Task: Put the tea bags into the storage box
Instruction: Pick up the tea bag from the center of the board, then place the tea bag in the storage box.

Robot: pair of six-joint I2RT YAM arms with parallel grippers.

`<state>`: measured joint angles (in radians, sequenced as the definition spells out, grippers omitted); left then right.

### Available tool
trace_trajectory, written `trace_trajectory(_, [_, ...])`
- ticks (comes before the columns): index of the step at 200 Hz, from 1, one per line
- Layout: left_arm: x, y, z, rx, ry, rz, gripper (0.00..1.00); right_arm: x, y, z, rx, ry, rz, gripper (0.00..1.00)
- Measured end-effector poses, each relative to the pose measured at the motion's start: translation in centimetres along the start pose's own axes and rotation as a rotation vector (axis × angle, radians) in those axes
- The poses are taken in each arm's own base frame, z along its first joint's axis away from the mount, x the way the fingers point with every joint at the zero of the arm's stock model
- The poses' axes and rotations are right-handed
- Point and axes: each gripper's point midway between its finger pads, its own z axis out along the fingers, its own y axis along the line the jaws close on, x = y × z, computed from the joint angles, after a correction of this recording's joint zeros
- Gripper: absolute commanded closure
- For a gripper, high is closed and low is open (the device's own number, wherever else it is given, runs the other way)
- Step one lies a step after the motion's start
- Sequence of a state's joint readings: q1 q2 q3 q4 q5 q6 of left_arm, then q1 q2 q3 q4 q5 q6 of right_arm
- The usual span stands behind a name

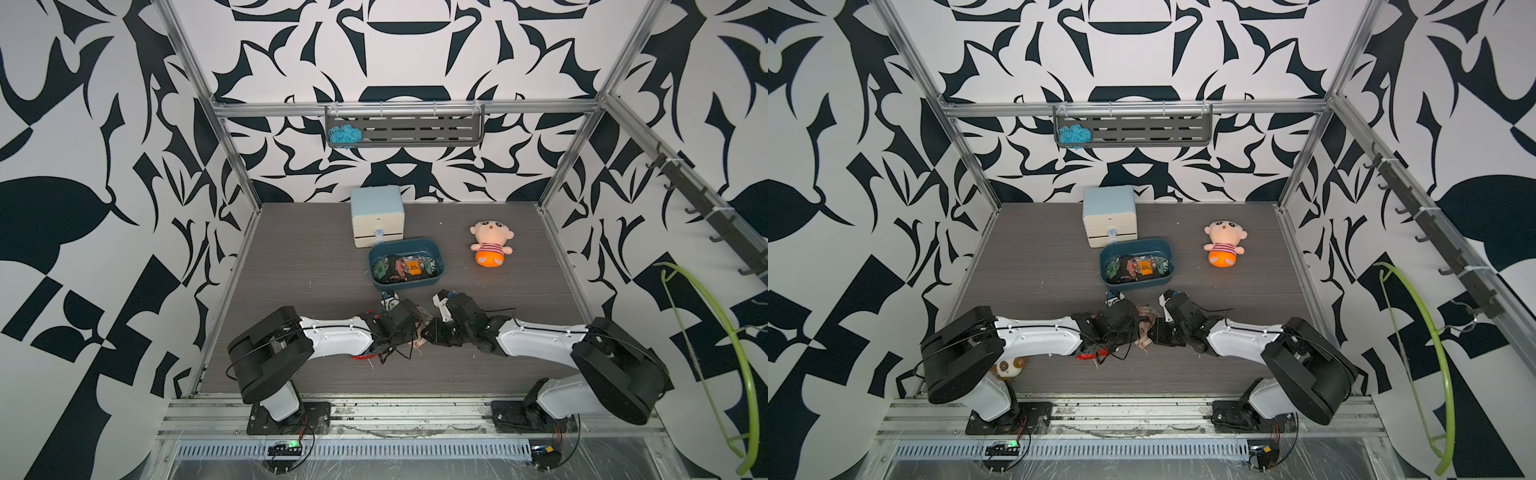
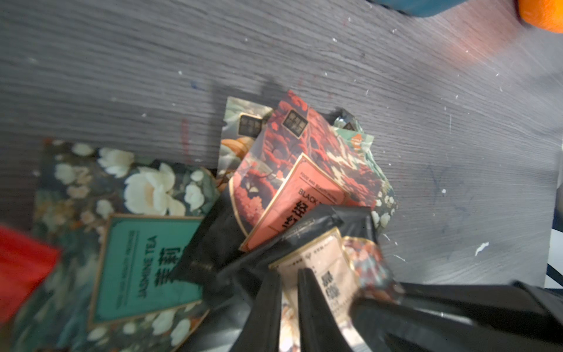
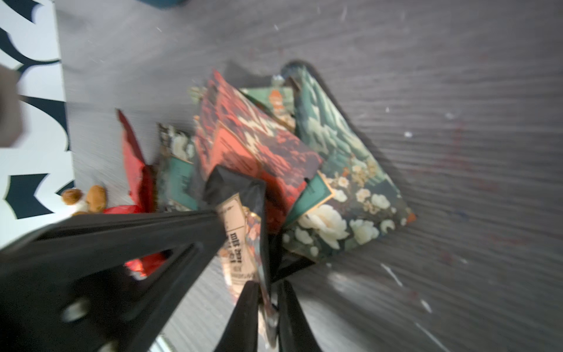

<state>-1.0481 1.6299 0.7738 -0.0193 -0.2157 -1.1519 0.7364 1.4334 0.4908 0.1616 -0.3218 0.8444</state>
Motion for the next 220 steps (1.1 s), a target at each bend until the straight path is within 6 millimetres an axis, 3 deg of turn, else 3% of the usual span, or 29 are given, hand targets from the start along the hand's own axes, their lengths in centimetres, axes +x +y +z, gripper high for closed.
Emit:
trace_trajectory(21, [0.0, 0.1, -0.1, 0.002, -0.001, 0.0, 0.84, 0.1, 0.0, 0.1, 0.001, 0.007, -0.002, 1.0])
trace_trajectory(49, [-0.1, 0.4, -1.0, -0.006, -0.004, 0.001, 0.84, -0.1, 0.5, -0.9, 0.009, -0.006, -0.028, 1.0])
trace_trajectory(98, [-2.1, -0.7, -5.3, 0.06, -0.086, 0.01, 0.76, -0.3, 1.4, -6.0, 0.021, -0.091, -0.098, 1.0])
trace_trajectory(134, [-3.6, -0.2, -8.0, 0.07, -0.172, 0.011, 0.63, -0.4, 0.5, -10.7, 0.103, -0.182, -0.134, 1.0])
trace_trajectory(184, [-4.0, 2.7, -9.9, 0.036, -0.242, 0.02, 0.42, -4.3, 2.5, -17.5, 0.193, -0.4, -0.186, 1.0])
trace_trajectory(220, [-4.2, 4.5, -11.7, 0.046, -0.292, 0.024, 0.36, -8.0, 5.1, -18.9, 0.213, -0.484, -0.206, 1.0])
